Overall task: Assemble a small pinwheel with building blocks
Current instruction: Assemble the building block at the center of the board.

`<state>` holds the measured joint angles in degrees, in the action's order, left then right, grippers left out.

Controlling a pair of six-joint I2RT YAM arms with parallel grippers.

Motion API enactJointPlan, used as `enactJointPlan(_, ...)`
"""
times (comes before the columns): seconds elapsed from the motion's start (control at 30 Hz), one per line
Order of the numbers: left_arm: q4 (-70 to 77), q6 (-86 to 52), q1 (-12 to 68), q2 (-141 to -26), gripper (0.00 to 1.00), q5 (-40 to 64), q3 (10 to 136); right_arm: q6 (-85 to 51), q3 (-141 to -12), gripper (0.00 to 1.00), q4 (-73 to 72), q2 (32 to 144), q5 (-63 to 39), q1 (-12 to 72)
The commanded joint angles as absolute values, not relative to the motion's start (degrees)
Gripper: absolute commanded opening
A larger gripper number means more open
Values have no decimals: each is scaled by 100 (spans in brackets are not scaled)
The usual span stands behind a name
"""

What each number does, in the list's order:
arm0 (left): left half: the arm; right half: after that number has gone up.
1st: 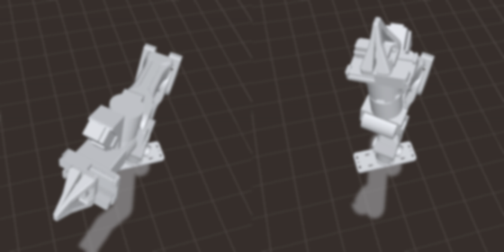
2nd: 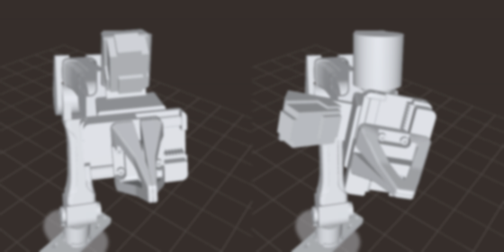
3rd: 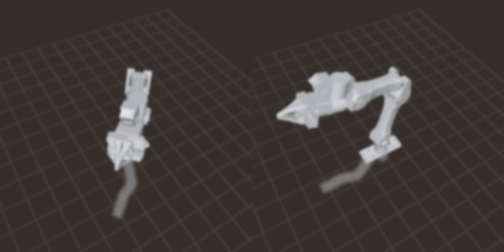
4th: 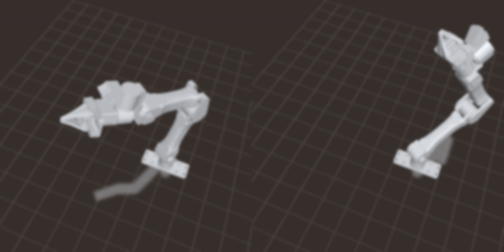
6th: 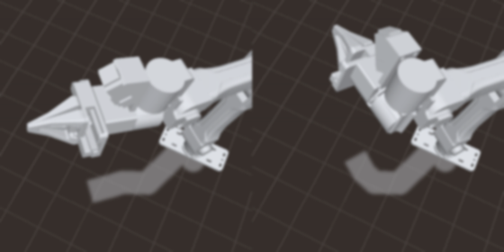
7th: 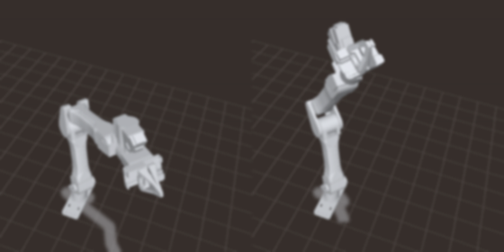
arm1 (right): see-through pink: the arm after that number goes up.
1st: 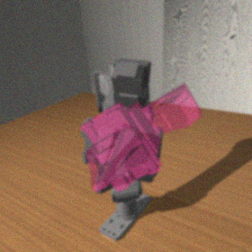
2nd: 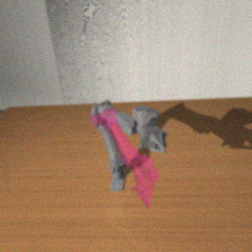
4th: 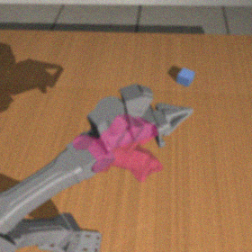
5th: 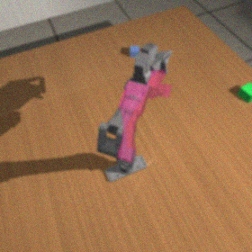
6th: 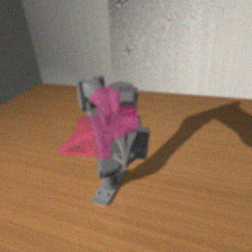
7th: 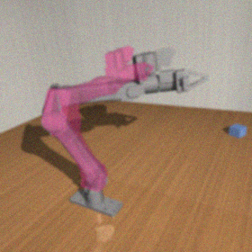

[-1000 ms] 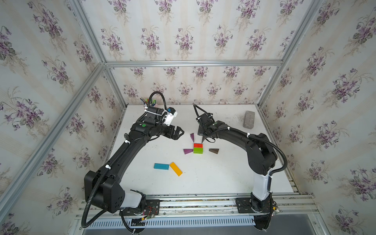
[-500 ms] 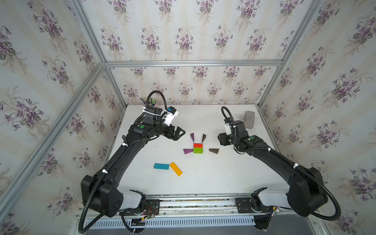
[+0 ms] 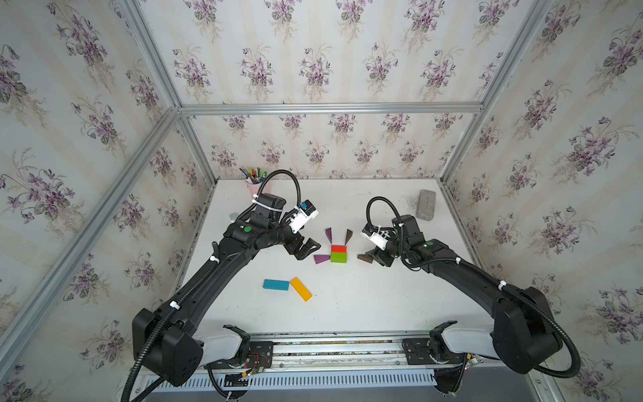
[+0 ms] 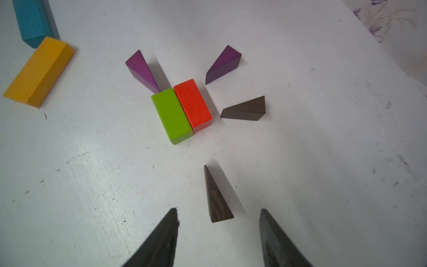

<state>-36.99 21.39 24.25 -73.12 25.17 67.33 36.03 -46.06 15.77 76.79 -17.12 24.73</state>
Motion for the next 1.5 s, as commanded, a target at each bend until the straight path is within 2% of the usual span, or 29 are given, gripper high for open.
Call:
enactJointPlan(0.0, -3828, 2647, 2548, -7221, 100, 2132, 6656, 4251, -4682, 49, 1750, 7944, -1893, 2482)
enactJointPlan(0.27, -3853, 2718, 2672, -7207, 100, 1888, 6663, 4484, -4915, 40, 1901, 8413, -1723, 2480)
enactJointPlan(0.5, -3851, 2743, 2667, -7145, 100, 1785, 6667, 4608, -4969, 46, 1945, 8770, -1488, 2470)
enactJointPlan(0.77, -3851, 2698, 2665, -7144, 100, 1709, 6691, 4863, -5171, 47, 2056, 9079, -1076, 2472)
enactJointPlan(1.1, -3851, 2689, 2662, -7162, 100, 1628, 6700, 5236, -5711, 42, 2732, 9338, -1382, 2437)
enactJointPlan(1.47, -3850, 2672, 2663, -7185, 100, 1569, 6708, 5447, -5568, 40, 2813, 9257, -1299, 2448)
